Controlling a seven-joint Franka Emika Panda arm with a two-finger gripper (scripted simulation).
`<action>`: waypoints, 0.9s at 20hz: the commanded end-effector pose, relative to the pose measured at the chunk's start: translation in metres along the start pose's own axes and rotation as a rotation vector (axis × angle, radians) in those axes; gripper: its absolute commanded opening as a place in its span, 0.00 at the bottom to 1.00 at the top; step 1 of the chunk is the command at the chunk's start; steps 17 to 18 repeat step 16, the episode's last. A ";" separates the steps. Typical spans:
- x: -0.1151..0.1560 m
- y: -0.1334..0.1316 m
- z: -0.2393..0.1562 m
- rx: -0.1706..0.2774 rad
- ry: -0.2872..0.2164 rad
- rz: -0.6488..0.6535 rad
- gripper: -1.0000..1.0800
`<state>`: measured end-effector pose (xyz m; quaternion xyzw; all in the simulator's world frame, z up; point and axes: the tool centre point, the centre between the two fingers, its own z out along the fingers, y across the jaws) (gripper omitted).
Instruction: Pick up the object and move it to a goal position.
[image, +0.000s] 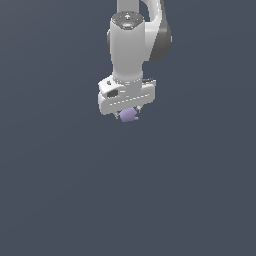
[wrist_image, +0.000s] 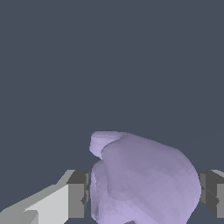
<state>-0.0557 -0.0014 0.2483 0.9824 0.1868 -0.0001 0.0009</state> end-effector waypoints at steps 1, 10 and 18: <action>-0.008 -0.013 -0.017 0.000 0.000 0.000 0.00; -0.023 -0.042 -0.057 0.001 0.000 0.000 0.00; -0.026 -0.048 -0.066 0.001 0.000 0.000 0.00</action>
